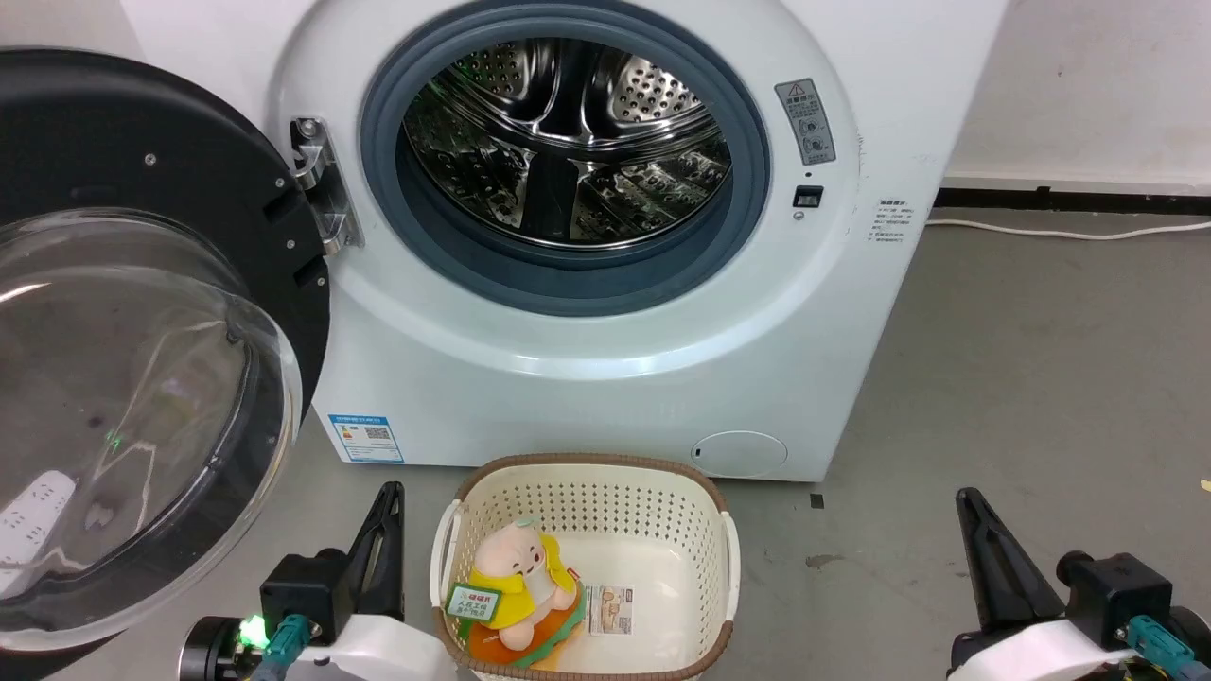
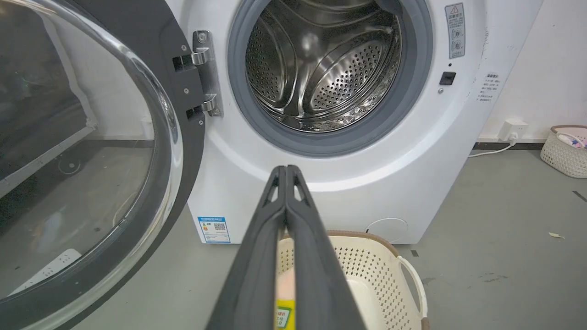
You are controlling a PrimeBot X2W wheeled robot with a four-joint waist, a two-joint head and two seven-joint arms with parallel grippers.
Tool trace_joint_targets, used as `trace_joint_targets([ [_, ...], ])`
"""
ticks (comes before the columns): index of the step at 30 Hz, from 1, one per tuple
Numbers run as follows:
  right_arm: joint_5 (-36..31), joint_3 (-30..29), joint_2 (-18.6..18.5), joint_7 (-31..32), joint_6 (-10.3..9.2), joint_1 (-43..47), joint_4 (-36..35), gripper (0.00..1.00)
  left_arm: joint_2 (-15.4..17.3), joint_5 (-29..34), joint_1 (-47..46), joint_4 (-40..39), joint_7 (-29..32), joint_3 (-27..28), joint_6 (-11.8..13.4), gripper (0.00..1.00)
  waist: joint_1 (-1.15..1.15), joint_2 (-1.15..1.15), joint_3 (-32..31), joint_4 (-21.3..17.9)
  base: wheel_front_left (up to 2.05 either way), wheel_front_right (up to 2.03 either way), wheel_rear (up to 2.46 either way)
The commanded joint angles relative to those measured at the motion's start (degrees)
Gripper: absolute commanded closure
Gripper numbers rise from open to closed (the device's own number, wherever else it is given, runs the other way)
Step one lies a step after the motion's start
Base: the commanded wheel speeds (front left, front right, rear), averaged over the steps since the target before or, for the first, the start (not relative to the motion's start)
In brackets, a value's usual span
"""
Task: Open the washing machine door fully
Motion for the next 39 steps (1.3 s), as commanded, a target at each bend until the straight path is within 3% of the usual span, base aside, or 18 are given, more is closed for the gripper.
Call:
trace_joint_targets([
  [1, -0.6, 0.09, 0.16, 0.3, 0.03, -0.8, -0.35, 1.0, -0.19, 0.7, -0.34, -0.43, 0.43, 0.31, -0.21, 1.0, 0.0, 0.0, 0.0, -0.04, 0.0, 0.0, 0.0],
  [39, -3.97, 1.19, 0.25, 5.0, 0.05, -2.68, -1.1, 1.0, -1.26, 4.51, -0.55, -2.41, 5.11, 3.78, -1.58, 1.0, 0.0, 0.0, -0.17, -1.15, 0.0, 0.0, 0.0],
])
